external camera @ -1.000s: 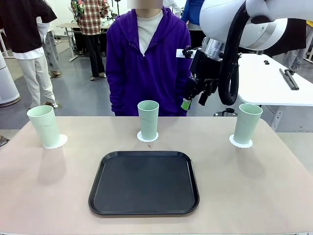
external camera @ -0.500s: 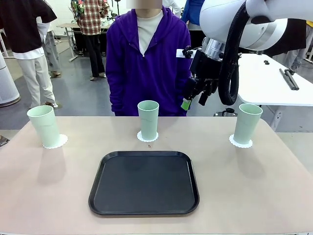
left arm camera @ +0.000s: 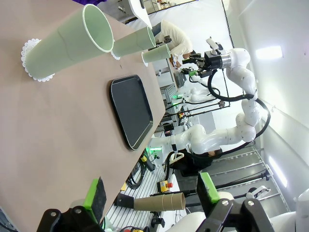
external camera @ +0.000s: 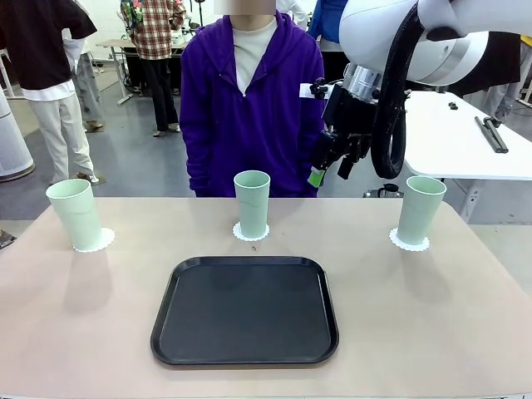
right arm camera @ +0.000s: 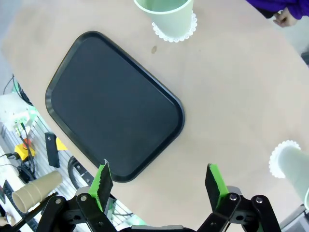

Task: Place coasters on the table and set cups on them.
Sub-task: Take one Reusable plastic cup from the Flat Tray and place it on a coaster set by the human.

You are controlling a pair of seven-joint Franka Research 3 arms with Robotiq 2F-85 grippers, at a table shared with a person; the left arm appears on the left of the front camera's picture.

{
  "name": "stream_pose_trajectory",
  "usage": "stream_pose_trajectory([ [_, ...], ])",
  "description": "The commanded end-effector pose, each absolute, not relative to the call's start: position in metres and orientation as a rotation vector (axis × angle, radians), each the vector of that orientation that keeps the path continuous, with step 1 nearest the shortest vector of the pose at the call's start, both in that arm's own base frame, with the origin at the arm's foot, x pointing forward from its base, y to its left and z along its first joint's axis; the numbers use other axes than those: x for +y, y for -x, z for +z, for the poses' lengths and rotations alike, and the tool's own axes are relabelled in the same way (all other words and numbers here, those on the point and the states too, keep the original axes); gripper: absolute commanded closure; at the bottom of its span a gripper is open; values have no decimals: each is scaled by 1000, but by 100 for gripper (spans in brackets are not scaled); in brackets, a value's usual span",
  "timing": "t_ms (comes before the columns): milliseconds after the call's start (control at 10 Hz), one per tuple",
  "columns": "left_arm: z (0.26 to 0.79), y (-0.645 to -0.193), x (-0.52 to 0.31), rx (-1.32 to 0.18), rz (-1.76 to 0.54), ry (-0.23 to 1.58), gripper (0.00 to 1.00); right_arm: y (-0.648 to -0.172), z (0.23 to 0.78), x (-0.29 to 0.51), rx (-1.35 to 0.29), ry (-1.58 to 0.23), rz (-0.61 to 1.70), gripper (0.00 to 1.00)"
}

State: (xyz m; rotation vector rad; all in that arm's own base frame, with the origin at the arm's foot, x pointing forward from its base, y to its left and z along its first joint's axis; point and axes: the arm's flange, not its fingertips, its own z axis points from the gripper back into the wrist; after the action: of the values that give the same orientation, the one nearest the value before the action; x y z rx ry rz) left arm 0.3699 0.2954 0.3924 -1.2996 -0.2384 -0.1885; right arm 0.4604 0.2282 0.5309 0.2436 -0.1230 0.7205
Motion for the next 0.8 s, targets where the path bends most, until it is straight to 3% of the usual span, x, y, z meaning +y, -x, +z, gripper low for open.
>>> stream_pose_trajectory([
  [0,395,-369,295,-237,-184,1288,0,-454,515,196,-147,-425,631,0],
  [200,395,-369,295,-237,-184,1288,0,-443,491,117,-207,-678,455,0],
  [400,395,-369,295,-237,-184,1288,0,-430,466,52,-260,-813,317,0],
  [700,395,-369,295,-237,-184,1288,0,-419,426,-32,-387,-1129,247,0],
])
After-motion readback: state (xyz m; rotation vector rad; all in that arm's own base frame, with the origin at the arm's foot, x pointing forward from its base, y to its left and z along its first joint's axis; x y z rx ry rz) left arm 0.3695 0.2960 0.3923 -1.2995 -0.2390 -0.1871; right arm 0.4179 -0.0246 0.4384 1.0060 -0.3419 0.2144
